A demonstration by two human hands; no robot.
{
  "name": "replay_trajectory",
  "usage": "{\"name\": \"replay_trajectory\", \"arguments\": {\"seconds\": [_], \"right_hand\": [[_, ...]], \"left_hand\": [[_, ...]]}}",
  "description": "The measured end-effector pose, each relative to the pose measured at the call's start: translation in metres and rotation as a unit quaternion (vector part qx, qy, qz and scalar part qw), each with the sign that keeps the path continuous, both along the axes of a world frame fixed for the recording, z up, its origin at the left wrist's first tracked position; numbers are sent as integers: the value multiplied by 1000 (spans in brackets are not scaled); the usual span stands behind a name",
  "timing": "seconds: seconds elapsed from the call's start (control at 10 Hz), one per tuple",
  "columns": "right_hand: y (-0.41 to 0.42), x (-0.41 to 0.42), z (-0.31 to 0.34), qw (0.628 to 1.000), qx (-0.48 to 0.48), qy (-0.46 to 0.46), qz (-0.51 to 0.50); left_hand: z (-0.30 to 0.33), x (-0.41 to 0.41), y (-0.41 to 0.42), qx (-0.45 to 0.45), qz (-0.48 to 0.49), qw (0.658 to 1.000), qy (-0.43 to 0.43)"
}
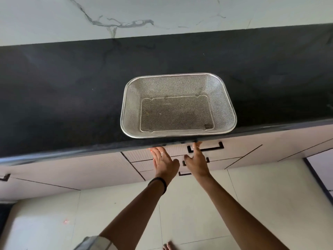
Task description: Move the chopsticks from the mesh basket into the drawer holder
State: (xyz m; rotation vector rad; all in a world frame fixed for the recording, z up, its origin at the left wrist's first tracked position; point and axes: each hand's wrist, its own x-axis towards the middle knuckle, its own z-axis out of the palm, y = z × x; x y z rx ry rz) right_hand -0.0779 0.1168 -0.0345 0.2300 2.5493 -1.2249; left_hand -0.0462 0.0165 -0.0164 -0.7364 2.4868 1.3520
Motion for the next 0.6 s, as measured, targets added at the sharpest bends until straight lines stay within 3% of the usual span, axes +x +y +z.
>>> {"name": "replay_trajectory", "arguments": {"seconds": [0.2,0.4,0.6], "right_hand": [[-7,0,8,1000,-8,-2,3],[35,15,32,983,-93,33,-155],[85,43,71,933,-128,149,-302]], "left_hand": [[6,-2,-4,-21,-25,999,-21],[30,23,-3,-93,-76,990,-70],[71,45,15,-66,-198,968,-139]]}}
